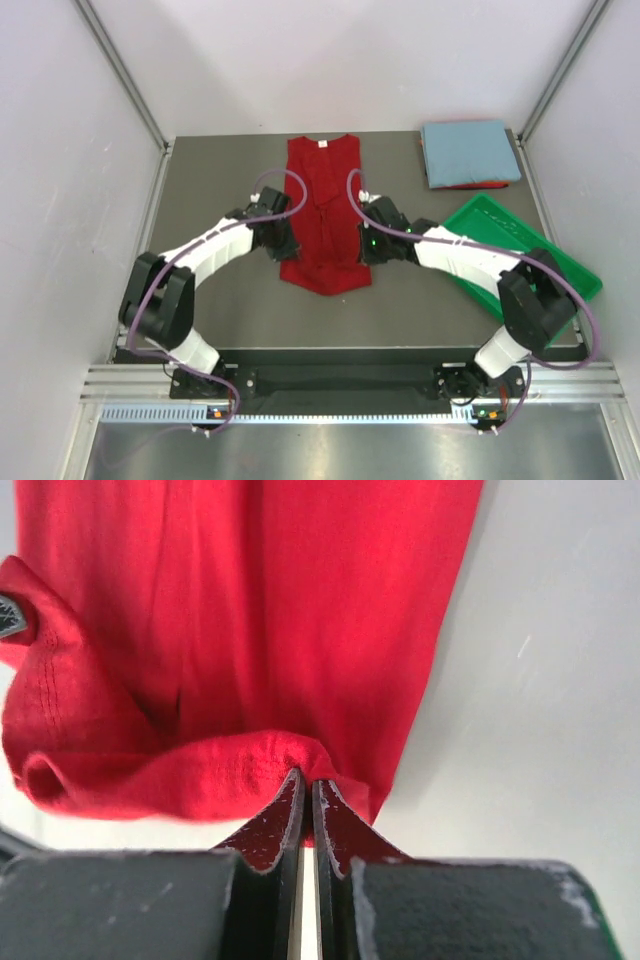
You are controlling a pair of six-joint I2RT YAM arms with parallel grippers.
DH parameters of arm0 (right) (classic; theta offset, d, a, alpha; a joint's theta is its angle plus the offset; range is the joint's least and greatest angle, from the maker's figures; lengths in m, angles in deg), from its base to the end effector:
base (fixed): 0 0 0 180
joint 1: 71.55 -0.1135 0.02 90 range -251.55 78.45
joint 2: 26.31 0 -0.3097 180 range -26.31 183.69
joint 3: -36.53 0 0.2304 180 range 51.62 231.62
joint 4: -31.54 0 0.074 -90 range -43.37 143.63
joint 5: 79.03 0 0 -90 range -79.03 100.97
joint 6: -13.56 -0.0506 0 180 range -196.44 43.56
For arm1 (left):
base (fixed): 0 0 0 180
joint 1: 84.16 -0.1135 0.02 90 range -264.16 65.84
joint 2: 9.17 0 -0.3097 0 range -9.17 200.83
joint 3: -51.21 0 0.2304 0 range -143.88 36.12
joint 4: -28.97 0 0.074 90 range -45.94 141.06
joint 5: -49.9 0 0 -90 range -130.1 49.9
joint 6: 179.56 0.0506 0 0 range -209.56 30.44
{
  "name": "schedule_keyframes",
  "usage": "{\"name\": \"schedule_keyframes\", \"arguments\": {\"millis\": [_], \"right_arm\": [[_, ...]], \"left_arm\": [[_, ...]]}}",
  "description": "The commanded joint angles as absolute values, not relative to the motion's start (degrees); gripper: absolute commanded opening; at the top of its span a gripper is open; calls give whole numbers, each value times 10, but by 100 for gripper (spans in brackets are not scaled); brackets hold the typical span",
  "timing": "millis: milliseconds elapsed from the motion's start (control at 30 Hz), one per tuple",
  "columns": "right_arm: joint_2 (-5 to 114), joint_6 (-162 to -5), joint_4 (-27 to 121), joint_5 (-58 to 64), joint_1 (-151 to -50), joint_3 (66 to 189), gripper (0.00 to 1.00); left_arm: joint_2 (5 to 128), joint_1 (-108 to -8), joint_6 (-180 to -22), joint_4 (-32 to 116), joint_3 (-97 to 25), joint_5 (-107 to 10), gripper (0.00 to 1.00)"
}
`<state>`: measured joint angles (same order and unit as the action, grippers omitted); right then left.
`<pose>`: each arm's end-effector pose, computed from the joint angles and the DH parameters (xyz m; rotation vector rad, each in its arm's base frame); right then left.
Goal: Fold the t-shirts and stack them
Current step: Fold the tshirt
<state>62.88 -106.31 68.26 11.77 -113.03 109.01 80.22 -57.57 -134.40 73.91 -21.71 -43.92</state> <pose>0.2331 0.2052 0.2569 -0.2544 2.5610 0.4813 0.2643 -0.1361 0.2486 -0.4107 2.7036 -0.4808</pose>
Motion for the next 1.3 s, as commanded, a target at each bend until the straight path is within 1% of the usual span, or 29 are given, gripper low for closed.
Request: {"name": "schedule_keyframes", "arguments": {"millis": [0,200,333,533,733,1033,1267], "right_arm": [[660,-990,695,98,-1096,1168,0],[762,-934,705,57,-1052,1282,0],[838,-916,740,50,-1037,1392,0],[906,-910,774,47,-1006,1496,0],[944,-912,788,27,-977,1545,0],[1001,-914,791,1,-960,1611,0],[1028,-911,779,-12,-947,1632,0]], "left_arm": [[849,-599,-1310,723,-293,-455,0],[946,-636,-1288,737,-427,-456,0],[997,-664,-1273,742,-496,-459,0],[1041,-694,-1280,751,-556,-445,0],[1086,-711,-1286,762,-615,-456,0],[1140,-721,-1299,762,-666,-477,0],[1163,-733,-1302,767,-676,-458,0]]}}
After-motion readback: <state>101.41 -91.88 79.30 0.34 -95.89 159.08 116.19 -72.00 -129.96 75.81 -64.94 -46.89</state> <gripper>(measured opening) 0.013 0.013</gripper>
